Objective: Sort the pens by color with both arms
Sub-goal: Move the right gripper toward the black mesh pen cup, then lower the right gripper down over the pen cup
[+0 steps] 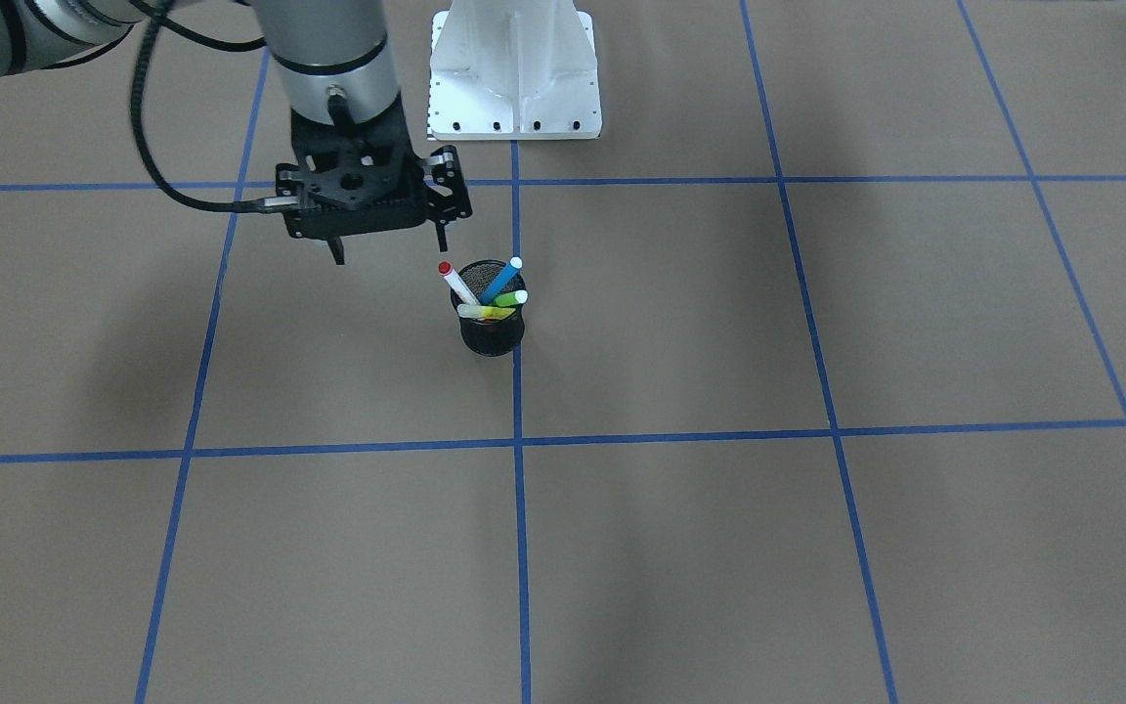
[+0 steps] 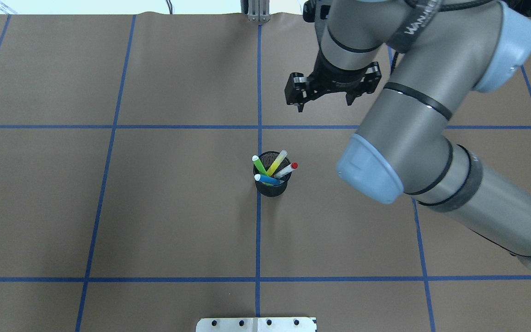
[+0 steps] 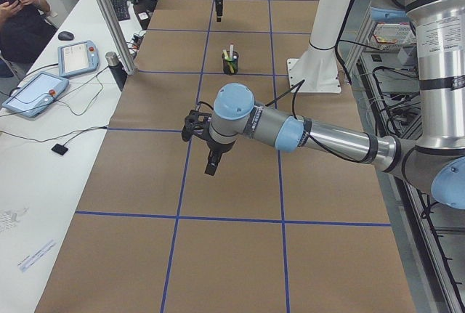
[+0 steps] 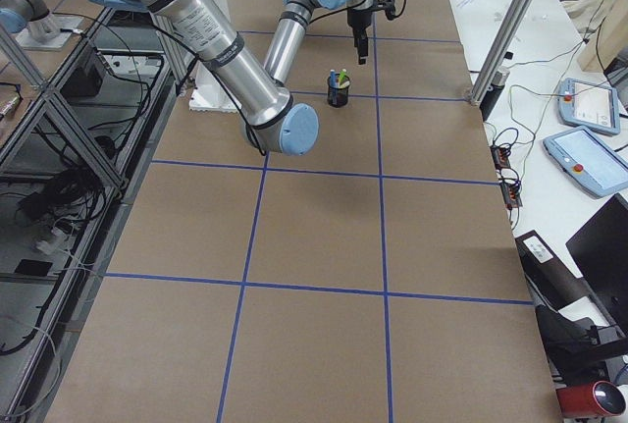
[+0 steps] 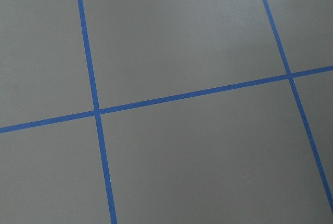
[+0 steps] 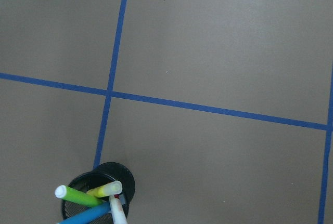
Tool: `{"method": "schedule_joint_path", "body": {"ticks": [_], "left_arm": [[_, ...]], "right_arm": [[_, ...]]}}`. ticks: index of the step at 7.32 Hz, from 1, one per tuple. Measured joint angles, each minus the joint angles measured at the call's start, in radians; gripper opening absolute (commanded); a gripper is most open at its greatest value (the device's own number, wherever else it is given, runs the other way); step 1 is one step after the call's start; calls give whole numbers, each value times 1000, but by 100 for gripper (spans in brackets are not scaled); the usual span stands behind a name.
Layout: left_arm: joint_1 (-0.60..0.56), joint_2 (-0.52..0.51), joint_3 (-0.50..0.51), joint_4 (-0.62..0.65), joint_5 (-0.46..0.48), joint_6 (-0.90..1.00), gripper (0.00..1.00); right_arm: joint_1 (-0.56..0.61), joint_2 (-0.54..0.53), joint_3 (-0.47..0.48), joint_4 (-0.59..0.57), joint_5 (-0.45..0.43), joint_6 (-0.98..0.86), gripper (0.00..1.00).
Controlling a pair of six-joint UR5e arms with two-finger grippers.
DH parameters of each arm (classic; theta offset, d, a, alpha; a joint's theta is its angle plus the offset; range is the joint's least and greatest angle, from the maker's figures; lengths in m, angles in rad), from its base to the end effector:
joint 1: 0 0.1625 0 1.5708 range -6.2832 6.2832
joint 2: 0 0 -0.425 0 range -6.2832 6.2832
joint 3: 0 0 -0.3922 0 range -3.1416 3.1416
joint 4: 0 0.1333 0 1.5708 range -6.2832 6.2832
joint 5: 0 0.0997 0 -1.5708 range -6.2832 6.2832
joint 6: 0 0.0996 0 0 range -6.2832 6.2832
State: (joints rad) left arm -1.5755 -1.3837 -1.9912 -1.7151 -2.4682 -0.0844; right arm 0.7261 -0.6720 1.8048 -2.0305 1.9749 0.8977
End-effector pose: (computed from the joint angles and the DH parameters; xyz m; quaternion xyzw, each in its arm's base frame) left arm -0.0574 -0.4178 0.5104 0.1520 0.4325 0.0419 0.8877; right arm -0.4116 -0.4913 0.0814 0.0634 -0.3695 -0.0417 0.9261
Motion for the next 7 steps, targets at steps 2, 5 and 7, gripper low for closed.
{"method": "schedule_joint_path", "body": {"ticks": [2, 5, 7], "left_arm": [[0, 1, 1, 0, 0, 0, 100], [0, 2, 2, 1, 0, 0, 100], [0, 2, 2, 2, 0, 0, 100]], "right_arm": [[-48, 67, -83, -2, -23, 41, 98], [-122, 111, -155, -6, -126, 86, 98], [-158, 116, -182, -28, -148, 91, 96]]}}
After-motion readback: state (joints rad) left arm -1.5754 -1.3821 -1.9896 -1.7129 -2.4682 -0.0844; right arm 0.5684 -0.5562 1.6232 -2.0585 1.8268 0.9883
